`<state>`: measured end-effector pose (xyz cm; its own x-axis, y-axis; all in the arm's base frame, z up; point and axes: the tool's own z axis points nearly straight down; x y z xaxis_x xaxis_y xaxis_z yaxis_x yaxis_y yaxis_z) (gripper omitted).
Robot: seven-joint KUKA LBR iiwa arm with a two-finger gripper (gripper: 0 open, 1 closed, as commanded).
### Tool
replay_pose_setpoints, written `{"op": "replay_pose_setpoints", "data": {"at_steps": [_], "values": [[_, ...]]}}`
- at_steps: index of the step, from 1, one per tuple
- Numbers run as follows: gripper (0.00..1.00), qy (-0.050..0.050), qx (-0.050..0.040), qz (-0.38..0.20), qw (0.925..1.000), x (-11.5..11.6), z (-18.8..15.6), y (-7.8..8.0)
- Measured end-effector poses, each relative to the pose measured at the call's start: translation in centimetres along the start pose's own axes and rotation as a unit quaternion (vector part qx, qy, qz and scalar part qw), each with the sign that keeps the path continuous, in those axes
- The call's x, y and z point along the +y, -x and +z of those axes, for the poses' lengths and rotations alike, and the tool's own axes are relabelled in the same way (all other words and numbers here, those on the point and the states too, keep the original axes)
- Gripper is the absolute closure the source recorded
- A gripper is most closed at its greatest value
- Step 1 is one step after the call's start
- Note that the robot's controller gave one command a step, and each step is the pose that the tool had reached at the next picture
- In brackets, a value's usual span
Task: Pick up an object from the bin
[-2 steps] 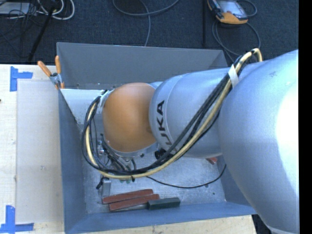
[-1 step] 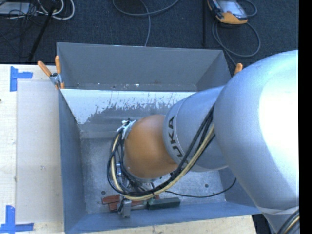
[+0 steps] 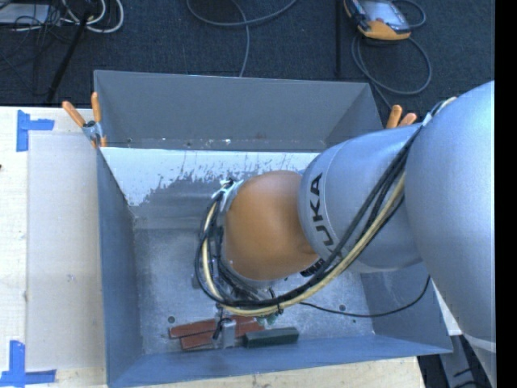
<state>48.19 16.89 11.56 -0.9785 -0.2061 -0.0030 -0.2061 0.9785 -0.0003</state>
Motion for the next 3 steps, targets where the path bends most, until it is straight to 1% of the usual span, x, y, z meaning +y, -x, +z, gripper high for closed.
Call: {"op": "replay_pose_setpoints", "data": {"at_steps": [1,2,3], "values": [[0.0,0.0,0.0034,0.026,0.9997,-2.7,1.7,-0.2],[0.0,0.0,-0.0011,0.053,0.9986,-2.0,4.6,-0.7],[1.0,0.0,0.0027,0.03,0.9996,-4.2,4.6,-1.3]]}}
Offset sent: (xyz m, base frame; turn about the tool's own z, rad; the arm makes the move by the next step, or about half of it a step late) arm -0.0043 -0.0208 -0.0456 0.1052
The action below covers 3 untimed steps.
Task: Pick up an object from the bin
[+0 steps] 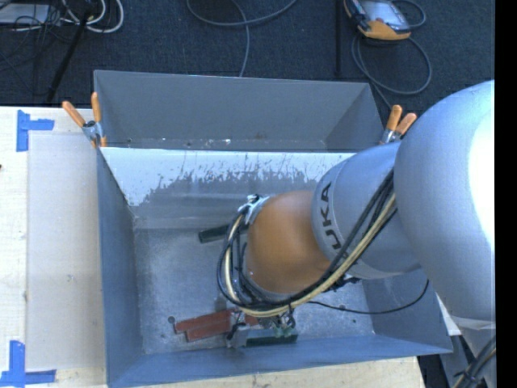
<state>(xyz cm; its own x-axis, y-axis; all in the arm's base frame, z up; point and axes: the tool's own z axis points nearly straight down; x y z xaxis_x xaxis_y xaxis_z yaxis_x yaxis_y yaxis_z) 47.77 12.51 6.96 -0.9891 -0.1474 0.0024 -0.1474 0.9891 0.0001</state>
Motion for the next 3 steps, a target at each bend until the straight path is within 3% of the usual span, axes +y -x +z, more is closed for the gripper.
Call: {"op": "replay_pose_setpoints", "data": {"at_steps": [3], "values": [[1.0,0.0,0.0012,0.001,1.0,0.0,-1.4,-0.1]]}}
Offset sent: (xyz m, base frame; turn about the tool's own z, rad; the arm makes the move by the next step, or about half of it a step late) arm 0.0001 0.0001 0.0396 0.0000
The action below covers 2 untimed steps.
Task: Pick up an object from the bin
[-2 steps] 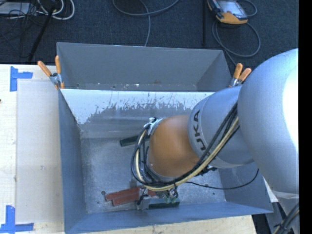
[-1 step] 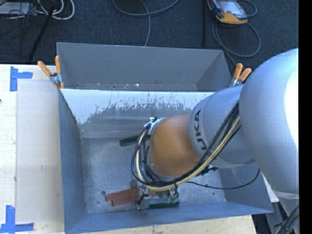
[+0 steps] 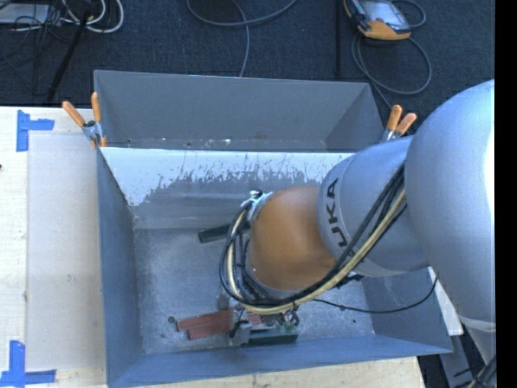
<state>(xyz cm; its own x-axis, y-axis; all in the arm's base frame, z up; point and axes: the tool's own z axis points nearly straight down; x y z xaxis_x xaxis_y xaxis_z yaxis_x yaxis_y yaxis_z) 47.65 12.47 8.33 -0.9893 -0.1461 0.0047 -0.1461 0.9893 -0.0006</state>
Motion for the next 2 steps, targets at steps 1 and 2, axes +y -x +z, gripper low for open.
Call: {"op": "replay_pose_setpoints", "data": {"at_steps": [1,2], "values": [[1.0,0.0,0.0,0.0,1.0,0.0,-1.0,0.0],[1.0,0.0,-0.0002,0.0,1.0,0.0,-2.4,0.0]]}}
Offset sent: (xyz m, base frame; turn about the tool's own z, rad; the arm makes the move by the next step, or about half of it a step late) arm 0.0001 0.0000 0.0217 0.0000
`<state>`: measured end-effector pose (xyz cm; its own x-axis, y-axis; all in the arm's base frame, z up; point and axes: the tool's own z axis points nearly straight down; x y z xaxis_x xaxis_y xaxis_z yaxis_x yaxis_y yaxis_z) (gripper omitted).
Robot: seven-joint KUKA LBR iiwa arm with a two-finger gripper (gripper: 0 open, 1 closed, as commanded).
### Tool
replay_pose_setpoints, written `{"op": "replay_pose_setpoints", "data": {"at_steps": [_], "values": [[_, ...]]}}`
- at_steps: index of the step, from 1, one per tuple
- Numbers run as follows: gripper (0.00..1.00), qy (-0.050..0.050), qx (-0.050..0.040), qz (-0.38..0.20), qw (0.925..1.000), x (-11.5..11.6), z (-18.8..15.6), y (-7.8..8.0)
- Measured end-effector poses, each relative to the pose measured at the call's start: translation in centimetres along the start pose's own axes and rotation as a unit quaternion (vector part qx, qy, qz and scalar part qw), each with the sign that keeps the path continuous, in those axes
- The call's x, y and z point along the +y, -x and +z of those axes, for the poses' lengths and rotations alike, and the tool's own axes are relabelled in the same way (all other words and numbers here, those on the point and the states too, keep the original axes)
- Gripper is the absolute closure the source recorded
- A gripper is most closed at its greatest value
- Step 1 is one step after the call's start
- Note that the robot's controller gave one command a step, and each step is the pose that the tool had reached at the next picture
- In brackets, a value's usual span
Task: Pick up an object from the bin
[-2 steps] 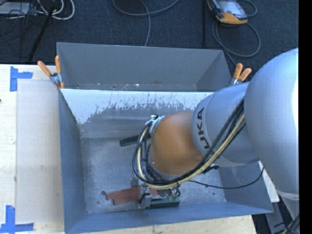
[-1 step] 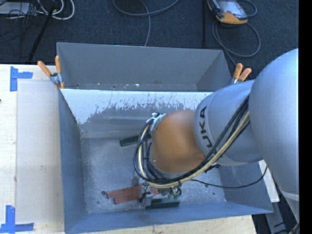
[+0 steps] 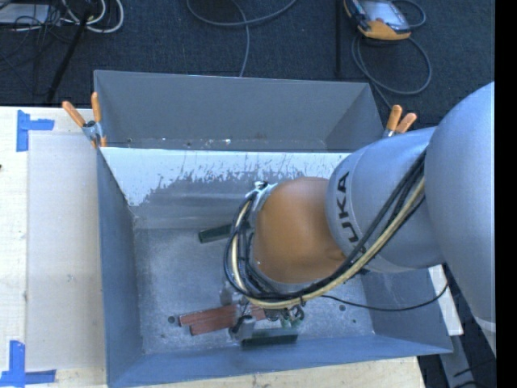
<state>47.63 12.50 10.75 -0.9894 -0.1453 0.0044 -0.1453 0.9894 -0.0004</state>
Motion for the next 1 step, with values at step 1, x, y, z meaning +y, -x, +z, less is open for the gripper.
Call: {"op": "replay_pose_setpoints", "data": {"at_steps": [1], "values": [[1.0,0.0,0.0004,0.0,1.0,0.02,-1.27,-0.02]]}}
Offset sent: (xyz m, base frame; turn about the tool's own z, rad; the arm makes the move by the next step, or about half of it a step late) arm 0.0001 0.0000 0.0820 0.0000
